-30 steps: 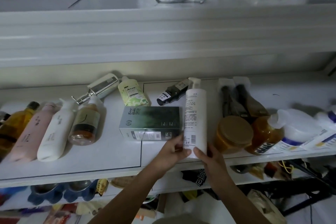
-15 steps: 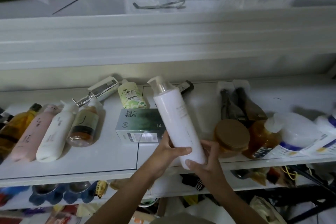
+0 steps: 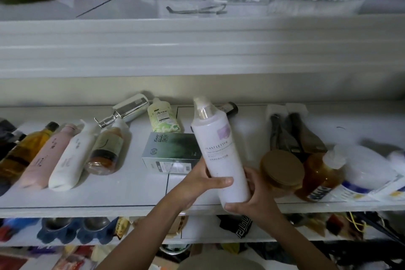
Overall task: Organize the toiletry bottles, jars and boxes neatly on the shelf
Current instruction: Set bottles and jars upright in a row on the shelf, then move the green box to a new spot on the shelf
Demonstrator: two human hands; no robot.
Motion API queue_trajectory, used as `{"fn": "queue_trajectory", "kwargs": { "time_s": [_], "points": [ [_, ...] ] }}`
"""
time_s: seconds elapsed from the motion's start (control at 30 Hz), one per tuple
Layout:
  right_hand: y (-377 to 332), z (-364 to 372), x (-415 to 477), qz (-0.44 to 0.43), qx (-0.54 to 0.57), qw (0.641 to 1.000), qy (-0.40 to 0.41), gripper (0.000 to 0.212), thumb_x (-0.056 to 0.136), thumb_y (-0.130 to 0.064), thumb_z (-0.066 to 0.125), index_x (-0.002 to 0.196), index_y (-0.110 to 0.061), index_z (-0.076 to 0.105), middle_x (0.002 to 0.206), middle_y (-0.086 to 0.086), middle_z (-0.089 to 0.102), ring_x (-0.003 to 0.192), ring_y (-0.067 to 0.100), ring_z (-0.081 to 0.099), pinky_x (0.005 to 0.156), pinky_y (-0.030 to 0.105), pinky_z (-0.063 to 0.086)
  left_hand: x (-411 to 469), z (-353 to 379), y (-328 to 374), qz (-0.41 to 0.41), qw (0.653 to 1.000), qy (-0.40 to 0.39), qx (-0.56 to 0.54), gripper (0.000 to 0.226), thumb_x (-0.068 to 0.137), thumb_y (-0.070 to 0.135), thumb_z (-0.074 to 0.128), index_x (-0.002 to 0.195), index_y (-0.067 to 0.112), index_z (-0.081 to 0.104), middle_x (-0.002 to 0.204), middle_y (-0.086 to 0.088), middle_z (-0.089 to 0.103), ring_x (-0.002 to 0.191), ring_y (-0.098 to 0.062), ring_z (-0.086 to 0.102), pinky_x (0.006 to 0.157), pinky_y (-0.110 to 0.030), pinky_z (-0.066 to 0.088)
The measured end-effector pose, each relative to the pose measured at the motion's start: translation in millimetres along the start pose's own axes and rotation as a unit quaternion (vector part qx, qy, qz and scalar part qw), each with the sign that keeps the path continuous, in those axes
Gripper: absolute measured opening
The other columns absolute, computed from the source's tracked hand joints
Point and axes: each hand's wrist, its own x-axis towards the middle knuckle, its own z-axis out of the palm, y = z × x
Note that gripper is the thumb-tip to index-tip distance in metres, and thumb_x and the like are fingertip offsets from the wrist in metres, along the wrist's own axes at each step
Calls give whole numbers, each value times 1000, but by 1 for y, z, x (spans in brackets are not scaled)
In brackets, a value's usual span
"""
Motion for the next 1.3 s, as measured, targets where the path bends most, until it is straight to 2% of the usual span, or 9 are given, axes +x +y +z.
{"fn": "queue_trajectory", "kwargs": {
  "time_s": [0.2,0.33,0.5,0.63,0.73,0.87,0.97,1.1,1.3],
  "points": [
    [27,14,13,-19,-35,996,84,87,50,-13,88,119,-31,39,120,-7,54,110,9,55,88,30,52,14,12,-7,50,993,41,100,82,60,14,86,129,20,42,121,-1,61,114,-16,58,93,-36,52],
    [50,24,30,-49,-90,985,139,83,56,-23,83,127,-19,40,117,-1,55,112,16,55,89,41,51,23,15,-12,34,983,26,180,86,56,22,83,128,32,37,122,6,56,116,-11,52,97,-34,47],
    [53,27,24,-25,-19,988,151,86,56,-10,81,129,-27,39,122,-5,57,116,11,55,95,41,50,31,11,-20,15,979,28,203,84,63,19,84,131,28,36,124,4,56,116,-11,53,98,-35,47],
    [46,29,22,-23,-38,985,167,89,59,-14,81,126,-46,31,125,-9,52,117,6,52,94,27,47,32,12,-23,15,974,39,221,72,68,18,82,126,28,40,122,3,58,114,-13,54,95,-30,48],
    [45,34,22,-24,-58,981,185,87,60,-32,75,133,-35,28,127,-3,50,117,14,52,94,33,48,29,15,-27,20,969,72,237,68,69,24,81,126,23,44,121,2,59,112,-12,54,90,-20,46],
    [39,39,23,-14,-94,972,214,69,76,-23,71,133,-12,35,119,3,54,105,19,56,83,30,48,26,19,-38,10,963,95,253,83,61,33,81,131,27,38,124,5,58,114,-13,55,94,-34,50],
    [40,41,19,14,-92,972,215,55,79,-18,69,127,-12,42,111,2,56,98,21,58,78,32,48,27,22,-42,5,955,112,275,83,62,31,83,131,22,38,125,2,57,114,-16,55,93,-39,50],
    [43,42,15,10,-96,965,242,53,78,-21,71,124,-9,49,107,4,61,97,24,61,77,34,51,28,25,-44,5,948,131,292,78,63,33,78,129,17,39,123,-3,60,112,-20,57,91,-43,51],
    [55,39,-8,12,-48,964,262,57,84,-11,66,136,-20,47,130,-5,57,115,10,54,98,31,45,34,28,-47,12,944,132,303,75,71,25,81,132,15,38,126,-4,59,115,-22,56,95,-40,49]
  ]
}}
